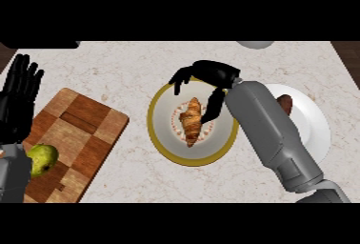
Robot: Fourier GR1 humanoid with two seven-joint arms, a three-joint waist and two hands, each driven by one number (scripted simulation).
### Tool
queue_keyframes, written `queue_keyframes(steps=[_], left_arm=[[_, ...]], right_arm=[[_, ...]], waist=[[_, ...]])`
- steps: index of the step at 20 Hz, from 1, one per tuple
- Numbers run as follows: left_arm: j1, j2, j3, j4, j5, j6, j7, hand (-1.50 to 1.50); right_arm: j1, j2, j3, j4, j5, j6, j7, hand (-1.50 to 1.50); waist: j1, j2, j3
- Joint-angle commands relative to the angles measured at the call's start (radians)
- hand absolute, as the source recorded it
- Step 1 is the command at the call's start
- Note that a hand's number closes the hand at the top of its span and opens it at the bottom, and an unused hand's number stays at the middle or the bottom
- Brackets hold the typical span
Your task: Pick the croissant from the plate and place it in the bowl
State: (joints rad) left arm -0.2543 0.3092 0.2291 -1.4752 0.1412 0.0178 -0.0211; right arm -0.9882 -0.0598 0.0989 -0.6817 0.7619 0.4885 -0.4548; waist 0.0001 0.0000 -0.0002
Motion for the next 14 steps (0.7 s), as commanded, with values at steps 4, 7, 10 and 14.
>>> queue_keyframes(steps=[4,7,10,14], left_arm=[[0.007,0.007,-0.007,-0.065,0.004,-0.005,0.040,0.00],[-0.015,0.012,0.002,-0.013,0.007,-0.012,0.031,0.00],[0.014,-0.033,-0.028,-0.011,-0.019,0.001,-0.024,0.00],[-0.052,-0.038,-0.046,-0.008,-0.031,0.026,0.026,0.00]], right_arm=[[0.063,0.032,-0.133,0.027,-0.154,0.000,-0.049,-1.50],[-0.003,0.047,-0.244,0.037,-0.228,-0.074,-0.007,-1.50],[-0.014,0.009,-0.310,0.087,-0.263,-0.120,-0.012,-1.50],[-0.141,-0.123,-0.426,0.195,-0.333,-0.073,0.053,-1.50]], waist=[[0.013,0.001,0.001],[0.012,0.005,0.001],[0.016,0.008,0.000],[0.026,0.015,0.001]])
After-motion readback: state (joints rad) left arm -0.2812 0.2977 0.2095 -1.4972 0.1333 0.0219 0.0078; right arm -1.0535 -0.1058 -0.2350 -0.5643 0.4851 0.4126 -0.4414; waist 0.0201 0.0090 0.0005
